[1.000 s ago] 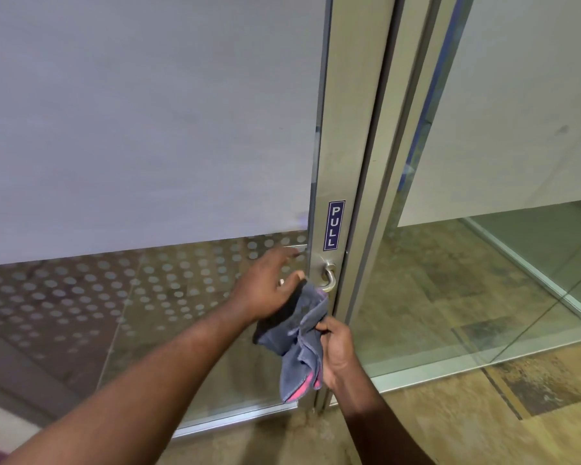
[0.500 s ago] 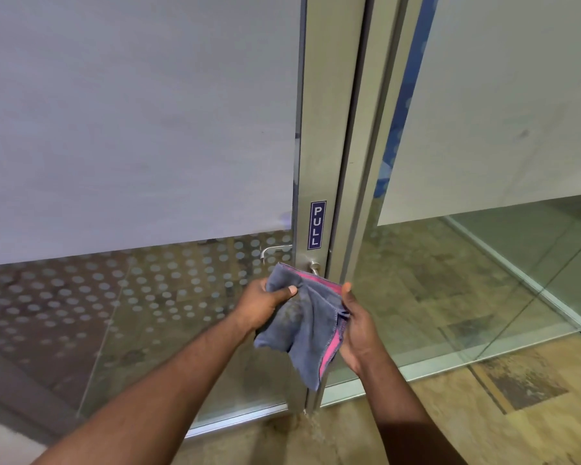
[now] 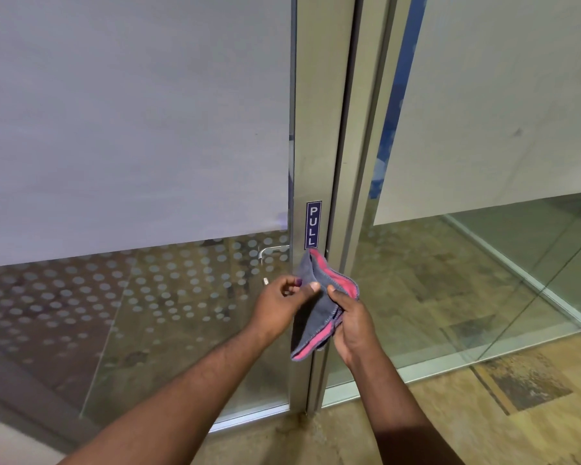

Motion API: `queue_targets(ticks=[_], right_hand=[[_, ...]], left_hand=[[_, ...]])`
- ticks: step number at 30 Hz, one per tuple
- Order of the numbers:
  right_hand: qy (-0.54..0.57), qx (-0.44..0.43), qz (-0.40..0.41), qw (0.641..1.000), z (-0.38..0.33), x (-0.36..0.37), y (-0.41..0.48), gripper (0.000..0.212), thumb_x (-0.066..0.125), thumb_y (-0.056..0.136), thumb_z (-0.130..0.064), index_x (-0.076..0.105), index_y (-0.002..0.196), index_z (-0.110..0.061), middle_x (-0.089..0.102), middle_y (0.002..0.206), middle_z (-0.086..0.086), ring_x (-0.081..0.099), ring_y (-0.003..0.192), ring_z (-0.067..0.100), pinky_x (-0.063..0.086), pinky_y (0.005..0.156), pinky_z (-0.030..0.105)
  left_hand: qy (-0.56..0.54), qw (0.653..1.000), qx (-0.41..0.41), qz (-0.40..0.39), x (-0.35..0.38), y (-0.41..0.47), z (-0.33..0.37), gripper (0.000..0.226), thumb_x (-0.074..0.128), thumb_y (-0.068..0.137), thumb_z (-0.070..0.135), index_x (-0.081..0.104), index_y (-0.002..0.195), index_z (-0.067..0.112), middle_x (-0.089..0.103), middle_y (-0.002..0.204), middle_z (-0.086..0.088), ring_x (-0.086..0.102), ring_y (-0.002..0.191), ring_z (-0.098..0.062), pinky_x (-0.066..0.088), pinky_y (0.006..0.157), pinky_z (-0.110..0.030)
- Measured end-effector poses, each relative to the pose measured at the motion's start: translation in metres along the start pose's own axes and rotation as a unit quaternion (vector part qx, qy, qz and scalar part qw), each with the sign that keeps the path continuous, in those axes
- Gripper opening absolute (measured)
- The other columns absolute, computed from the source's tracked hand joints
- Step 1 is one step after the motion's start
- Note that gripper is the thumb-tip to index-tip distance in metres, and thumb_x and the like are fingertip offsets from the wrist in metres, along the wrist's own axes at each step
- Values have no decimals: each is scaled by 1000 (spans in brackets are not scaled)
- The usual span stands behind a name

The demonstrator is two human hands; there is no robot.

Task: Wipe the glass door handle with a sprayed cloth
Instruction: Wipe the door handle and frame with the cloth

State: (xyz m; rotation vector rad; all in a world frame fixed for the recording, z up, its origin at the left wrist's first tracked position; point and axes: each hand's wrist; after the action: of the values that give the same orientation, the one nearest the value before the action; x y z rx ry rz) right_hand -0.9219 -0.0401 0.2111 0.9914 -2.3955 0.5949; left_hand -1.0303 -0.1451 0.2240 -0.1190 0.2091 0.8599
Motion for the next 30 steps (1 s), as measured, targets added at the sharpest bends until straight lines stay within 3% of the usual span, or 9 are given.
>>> queue_targets(ticks=[6, 11, 13, 15, 18, 20, 25, 27, 30], right_hand=[[-31, -25, -18, 999, 4, 4, 0, 32, 48, 103, -14, 78, 108, -6, 76, 105, 19, 71, 94, 32, 57, 80, 37], [-111, -3, -94, 989, 9, 12, -9, 58, 27, 109, -44, 67, 130, -8, 75, 121, 10, 72, 112, 19, 59, 86, 27], [-141, 11, -92, 986, 9, 15, -9, 52, 30, 110, -39, 69, 126, -9, 78, 114, 7, 75, 103, 16, 59, 93, 38], [-187, -19, -56, 981, 6, 16, -7, 40, 40, 109, -29, 73, 119, -8, 78, 111, 12, 75, 100, 20, 53, 102, 44], [-208, -93, 74, 971, 4, 11, 4, 23, 56, 103, -14, 78, 104, -6, 79, 101, 11, 73, 96, 23, 57, 85, 32], [-211, -110, 146, 960, 3, 3, 8, 10, 66, 97, -16, 75, 98, -17, 77, 94, 1, 68, 96, 21, 53, 78, 29], [-25, 168, 3, 985, 1, -4, 1, 60, 57, 96, -59, 72, 124, -9, 74, 124, 14, 69, 117, 35, 46, 110, 54], [87, 198, -62, 974, 1, -6, -4, 63, 58, 98, -54, 66, 132, -1, 65, 136, 23, 61, 128, 40, 39, 117, 55], [132, 141, -82, 978, 3, -7, 1, 56, 73, 89, -26, 61, 134, 6, 60, 139, 29, 59, 129, 42, 41, 115, 54]], left_hand=[[7, 996, 32, -77, 2, -9, -6, 67, 94, 68, 39, 61, 125, 27, 73, 114, 11, 68, 104, 2, 54, 87, -16], [-96, 990, 25, -96, 2, -16, 3, 50, 86, 81, 24, 61, 124, 13, 75, 105, -13, 75, 91, -26, 60, 71, -27], [-139, 988, -17, -59, -3, -14, 0, 35, 81, 84, 26, 67, 113, 10, 76, 101, -16, 74, 90, -31, 59, 79, -37], [-192, 979, -74, -2, -10, -10, -7, 11, 68, 92, 20, 72, 98, 12, 77, 92, -15, 70, 85, -32, 54, 75, -39], [-258, 958, -123, 36, -18, -7, -10, 13, 59, 90, 12, 72, 85, 13, 71, 79, -11, 62, 75, -28, 47, 62, -32], [-312, 941, -132, 9, -22, -7, -9, 15, 61, 79, 16, 73, 86, 11, 69, 86, -14, 63, 82, -29, 49, 71, -36], [-382, 913, -136, -53, -23, -4, -4, 18, 61, 77, 12, 75, 87, 5, 73, 89, -15, 71, 86, -27, 53, 87, -40], [-380, 912, -133, -72, -22, -4, 2, 18, 61, 74, 13, 73, 86, 5, 71, 84, -14, 70, 82, -26, 54, 83, -38], [-326, 931, -160, -38, -23, 2, 6, 16, 51, 89, 6, 61, 77, 5, 63, 59, -8, 62, 52, -16, 51, 54, -24]])
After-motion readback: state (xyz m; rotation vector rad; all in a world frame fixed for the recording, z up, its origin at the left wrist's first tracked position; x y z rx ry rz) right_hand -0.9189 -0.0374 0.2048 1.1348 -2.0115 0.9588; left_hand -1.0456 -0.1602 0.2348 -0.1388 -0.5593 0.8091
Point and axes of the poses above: each hand's wrist, its own y-axis towards the middle knuckle, its own x-axis out of the palm, z = x × y
